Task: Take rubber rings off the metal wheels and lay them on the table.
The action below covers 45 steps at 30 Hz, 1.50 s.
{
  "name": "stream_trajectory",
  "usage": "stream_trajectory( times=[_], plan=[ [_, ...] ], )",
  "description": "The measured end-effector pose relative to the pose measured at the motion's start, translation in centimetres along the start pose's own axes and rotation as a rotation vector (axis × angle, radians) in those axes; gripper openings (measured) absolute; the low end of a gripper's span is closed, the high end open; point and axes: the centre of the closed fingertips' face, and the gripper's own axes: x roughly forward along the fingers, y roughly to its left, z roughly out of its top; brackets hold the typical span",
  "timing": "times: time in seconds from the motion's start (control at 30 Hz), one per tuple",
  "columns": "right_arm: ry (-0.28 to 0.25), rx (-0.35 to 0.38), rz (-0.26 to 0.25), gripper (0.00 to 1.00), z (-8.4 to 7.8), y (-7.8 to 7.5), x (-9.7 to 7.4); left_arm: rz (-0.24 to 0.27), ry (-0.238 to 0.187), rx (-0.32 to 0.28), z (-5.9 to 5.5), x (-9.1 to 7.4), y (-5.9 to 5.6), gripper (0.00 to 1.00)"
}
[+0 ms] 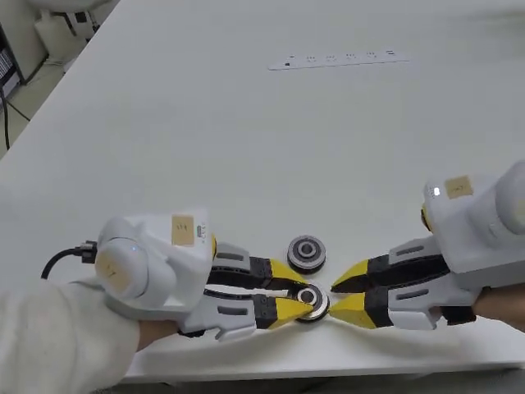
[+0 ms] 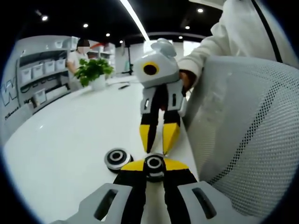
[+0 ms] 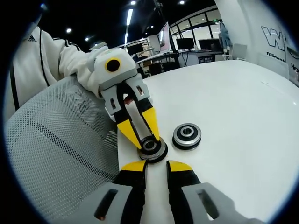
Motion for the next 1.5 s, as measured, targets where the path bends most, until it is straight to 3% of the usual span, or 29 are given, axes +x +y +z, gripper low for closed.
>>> stream_trajectory(
  times=[0.47,0.7,0.9,1.1,1.23,1.37,1.5],
  plan=[
    [-0.003,-0.050,-0.007,0.05,0.1,-0.7,0.4,0.014,-0.005,-0.013,0.0,0.1,0.6,0.13],
    [-0.005,-0.034,-0.006,0.04,0.2,-0.9,0.5,0.011,-0.010,-0.013,0.0,0.1,0.7,0.13],
    [-0.003,0.075,-0.019,0.00,0.2,-1.2,0.4,0.012,-0.011,-0.015,0.0,0.1,0.7,0.13],
    [-0.052,0.224,-0.014,0.00,0.6,-1.8,-0.1,0.015,-0.015,-0.013,0.0,0.1,0.7,0.13],
    [-0.078,0.282,0.006,0.00,0.6,-1.7,-0.2,0.017,-0.021,-0.016,0.1,0.2,0.7,0.13],
    [-0.120,0.405,0.043,0.00,1.0,-1.4,-0.2,0.017,-0.022,-0.016,0.1,0.1,0.7,0.13],
    [-0.132,0.446,0.052,0.00,1.1,-1.3,-0.4,0.025,-0.031,-0.016,0.1,0.1,0.7,0.13]
  ],
)
